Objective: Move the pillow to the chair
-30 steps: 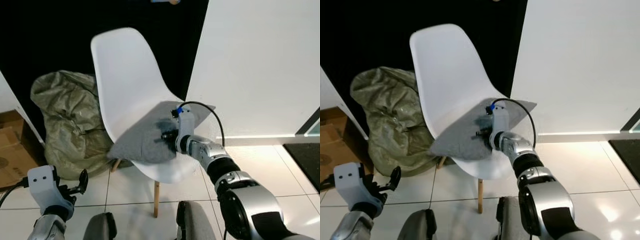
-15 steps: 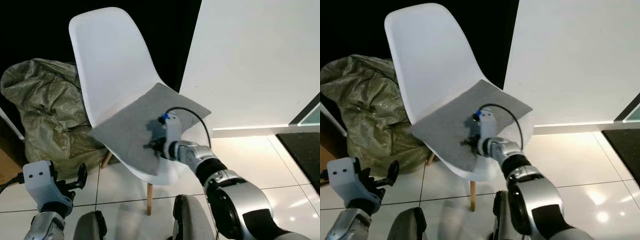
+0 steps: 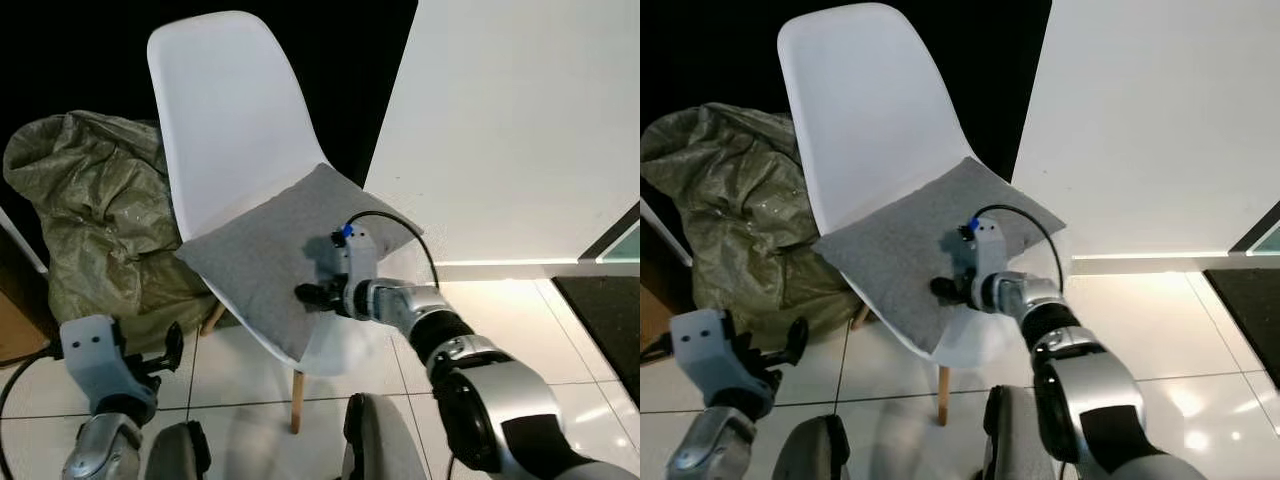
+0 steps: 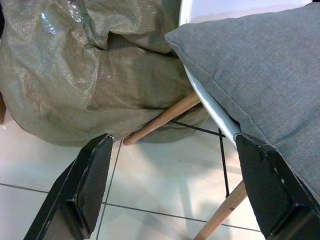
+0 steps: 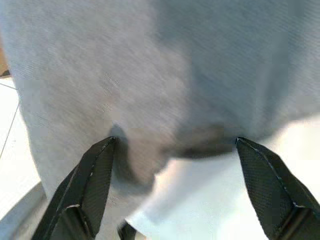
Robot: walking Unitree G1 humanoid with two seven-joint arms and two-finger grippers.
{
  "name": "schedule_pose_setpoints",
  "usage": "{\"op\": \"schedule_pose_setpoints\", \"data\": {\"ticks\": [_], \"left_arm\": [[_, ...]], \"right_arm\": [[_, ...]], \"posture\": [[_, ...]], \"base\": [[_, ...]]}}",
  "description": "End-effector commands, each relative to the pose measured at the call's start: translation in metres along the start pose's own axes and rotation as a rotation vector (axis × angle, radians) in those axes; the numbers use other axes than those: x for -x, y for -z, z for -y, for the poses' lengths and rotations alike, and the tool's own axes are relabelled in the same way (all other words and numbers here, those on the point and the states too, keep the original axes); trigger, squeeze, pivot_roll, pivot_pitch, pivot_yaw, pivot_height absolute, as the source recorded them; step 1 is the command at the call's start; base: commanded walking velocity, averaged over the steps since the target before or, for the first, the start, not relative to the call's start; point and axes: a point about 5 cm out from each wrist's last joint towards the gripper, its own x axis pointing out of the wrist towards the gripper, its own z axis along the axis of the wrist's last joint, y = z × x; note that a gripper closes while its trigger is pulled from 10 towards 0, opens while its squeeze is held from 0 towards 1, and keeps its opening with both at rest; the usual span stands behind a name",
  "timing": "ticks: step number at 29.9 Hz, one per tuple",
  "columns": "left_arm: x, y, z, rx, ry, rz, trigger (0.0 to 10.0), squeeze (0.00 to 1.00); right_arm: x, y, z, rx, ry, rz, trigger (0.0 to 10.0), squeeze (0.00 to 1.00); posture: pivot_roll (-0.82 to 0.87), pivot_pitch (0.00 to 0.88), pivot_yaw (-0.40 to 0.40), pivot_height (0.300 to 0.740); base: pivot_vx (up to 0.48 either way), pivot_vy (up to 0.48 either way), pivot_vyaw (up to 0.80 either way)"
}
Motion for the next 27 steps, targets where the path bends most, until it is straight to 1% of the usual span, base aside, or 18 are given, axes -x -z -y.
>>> {"op": "schedule_pose_setpoints", "data": {"ticks": [1, 3, 4, 7, 8, 10, 11, 12, 13, 14, 15, 16, 18, 19, 21, 24, 26, 27], "left_arm": [[-0.002, 0.007, 0.001, 0.004, -0.016, -0.022, 10.0, 0.00], [-0.004, 0.007, 0.001, 0.005, -0.018, -0.020, 10.0, 0.00], [-0.006, 0.008, 0.001, 0.005, -0.018, -0.020, 10.0, 0.00], [-0.006, 0.010, 0.002, -0.006, -0.015, -0.024, 10.0, 0.00], [-0.007, 0.014, 0.002, -0.018, -0.014, -0.034, 10.0, 0.00], [-0.007, 0.014, 0.002, -0.018, -0.014, -0.034, 10.0, 0.00], [-0.008, 0.016, 0.001, -0.019, -0.015, -0.039, 10.0, 0.00], [-0.007, 0.022, -0.001, -0.030, -0.024, -0.059, 10.0, 0.00], [-0.006, 0.030, -0.006, -0.051, -0.039, -0.088, 10.0, 0.00], [-0.006, 0.030, -0.006, -0.051, -0.039, -0.088, 10.0, 0.00], [-0.005, 0.037, -0.010, -0.063, -0.049, -0.112, 10.0, 0.00], [-0.005, 0.037, -0.010, -0.063, -0.049, -0.112, 10.0, 0.00], [-0.004, 0.045, -0.016, -0.067, -0.063, -0.135, 10.0, 0.00], [-0.004, 0.045, -0.016, -0.067, -0.063, -0.135, 10.0, 0.00], [-0.004, 0.049, -0.019, -0.086, -0.069, -0.153, 10.0, 0.00], [0.000, 0.057, -0.021, -0.132, -0.054, -0.173, 10.0, 0.00], [0.000, 0.058, -0.021, -0.138, -0.052, -0.171, 10.0, 0.00], [0.001, 0.061, -0.022, -0.138, -0.053, -0.176, 10.0, 0.00]], "right_arm": [[0.006, 0.010, 0.012, -0.034, -0.005, -0.038, 10.0, 1.00], [0.011, 0.011, 0.020, -0.061, -0.016, -0.032, 10.0, 1.00], [0.016, 0.010, 0.024, -0.093, -0.044, -0.014, 10.0, 1.00], [0.021, 0.009, 0.029, -0.116, -0.077, 0.008, 10.0, 1.00], [0.029, 0.010, 0.038, -0.142, -0.126, 0.046, 10.0, 1.00], [0.029, 0.010, 0.038, -0.142, -0.126, 0.046, 10.0, 1.00], [0.032, 0.010, 0.041, -0.145, -0.137, 0.057, 10.0, 1.00], [0.038, 0.014, 0.049, -0.172, -0.145, 0.119, 10.0, 0.44], [0.047, 0.020, 0.061, -0.215, -0.150, 0.212, 10.0, 0.01], [0.047, 0.020, 0.061, -0.215, -0.150, 0.212, 10.0, 0.01], [0.051, 0.028, 0.068, -0.270, -0.138, 0.247, 10.0, 0.00], [0.051, 0.028, 0.068, -0.270, -0.138, 0.247, 10.0, 0.00], [0.052, 0.042, 0.070, -0.336, -0.170, 0.284, 10.0, 0.00], [0.052, 0.042, 0.070, -0.336, -0.170, 0.284, 10.0, 0.00], [0.051, 0.053, 0.070, -0.349, -0.187, 0.298, 10.0, 0.00], [0.051, 0.079, 0.075, -0.385, -0.116, 0.326, 10.0, 0.00], [0.052, 0.081, 0.075, -0.383, -0.115, 0.330, 10.0, 0.00], [0.053, 0.087, 0.076, -0.385, -0.115, 0.332, 10.0, 0.00]], "posture": [[-0.04, 0.089, -0.145, 0.534], [-0.04, 0.089, -0.145, 0.534], [-0.04, 0.073, -0.150, 0.534], [-0.04, 0.069, -0.150, 0.534], [-0.04, 0.058, -0.148, 0.534], [-0.04, 0.058, -0.148, 0.534], [-0.04, 0.058, -0.148, 0.534], [-0.04, 0.043, -0.144, 0.534], [-0.04, 0.043, -0.144, 0.534], [-0.04, 0.043, -0.144, 0.534], [-0.04, 0.037, -0.141, 0.534], [-0.04, 0.037, -0.141, 0.534], [-0.04, 0.032, -0.135, 0.534], [-0.04, 0.032, -0.135, 0.534], [-0.03, 0.029, -0.128, 0.534], [-0.01, 0.036, -0.119, 0.534], [-0.01, 0.036, -0.119, 0.534], [-0.01, 0.037, -0.116, 0.534]], "base": [[0.000, 0.000, 0.00], [0.000, 0.000, 0.00], [0.000, 0.000, 0.00], [0.000, 0.000, 0.00], [0.000, 0.000, 0.00], [0.000, 0.000, 0.00], [0.000, 0.000, 0.00], [0.000, 0.000, 0.00], [0.000, 0.000, 0.00], [0.000, 0.000, 0.00], [0.000, 0.000, 0.00], [0.000, 0.000, 0.00], [0.000, 0.000, 0.00], [0.000, 0.000, 0.00], [0.000, 0.000, 0.00], [0.000, 0.000, 0.00], [0.000, 0.000, 0.00], [0.000, 0.000, 0.00]]}}
